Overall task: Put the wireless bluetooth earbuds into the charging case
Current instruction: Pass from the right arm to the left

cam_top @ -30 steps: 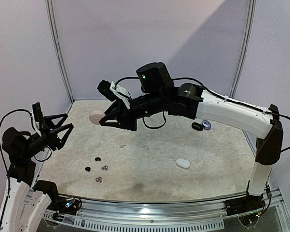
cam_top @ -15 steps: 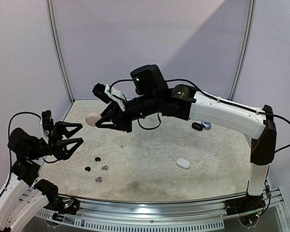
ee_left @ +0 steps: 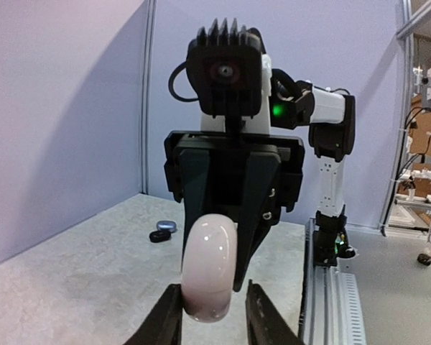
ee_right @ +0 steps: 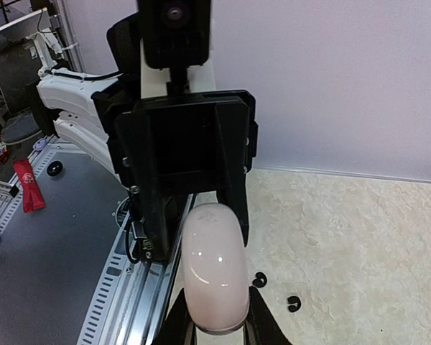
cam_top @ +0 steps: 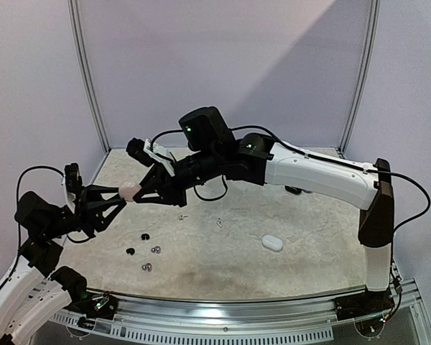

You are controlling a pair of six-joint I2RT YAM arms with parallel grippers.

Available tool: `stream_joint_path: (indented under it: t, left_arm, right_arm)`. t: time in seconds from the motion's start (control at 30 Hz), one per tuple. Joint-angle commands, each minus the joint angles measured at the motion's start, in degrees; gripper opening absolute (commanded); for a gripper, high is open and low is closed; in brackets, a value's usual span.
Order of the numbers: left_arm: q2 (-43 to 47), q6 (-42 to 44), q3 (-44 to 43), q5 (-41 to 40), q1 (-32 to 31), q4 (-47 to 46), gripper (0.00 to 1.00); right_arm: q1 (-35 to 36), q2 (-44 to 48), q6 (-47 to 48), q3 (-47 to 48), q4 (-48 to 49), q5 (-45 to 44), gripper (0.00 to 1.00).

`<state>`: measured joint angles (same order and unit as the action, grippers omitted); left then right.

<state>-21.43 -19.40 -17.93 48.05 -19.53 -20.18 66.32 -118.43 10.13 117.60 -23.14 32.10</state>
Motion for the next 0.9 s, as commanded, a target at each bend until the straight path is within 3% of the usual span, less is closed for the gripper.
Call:
stream_joint_path:
  t: [0.0, 0.17, 0.33, 0.5, 0.7, 0.8, 0.87]
  left_arm:
    - [-0.7, -0.4, 0.8, 0.0, -1.5, -1.3, 0.24]
    - [-0.9, -1.1, 0.9, 0.4, -2.2, -1.6, 0.17]
    - [-0.8, -1.1, 1.3, 0.8, -2.6, -1.2, 0.27]
    - [-1.0, -1.2, 1.3, 0.8, -3.0, -1.7, 0.27]
    - [-0.8, -0.6, 1.4, 2.0, -3.0, -0.9, 0.2]
    - [-0.7, 0.1, 1.3, 2.6, -3.1, -0.2, 0.0]
    - [-0.3, 0.6, 1.4, 2.3, -3.1, -0.1, 0.0]
  right_arm:
    - [0.4, -1.4, -0.3, 1.6, 0.1, 1.6, 0.0]
    - [0.4, -1.5, -0.5, 1.7, 0.9, 1.6, 0.0]
    - [0.4, -1.6, -0.6, 1.8, 1.7, 1.7, 0.0]
    - [0.4, -1.8, -0.6, 2.0, 1.9, 1.9, 0.0]
    - [0.4, -1.7, -0.7, 2.0, 2.3, 1.9, 0.0]
    - [0.3, -1.6, -0.8, 2.0, 2.5, 1.9, 0.0]
    - [0.3, -1.6, -0.9, 2.0, 2.2, 1.1, 0.05]
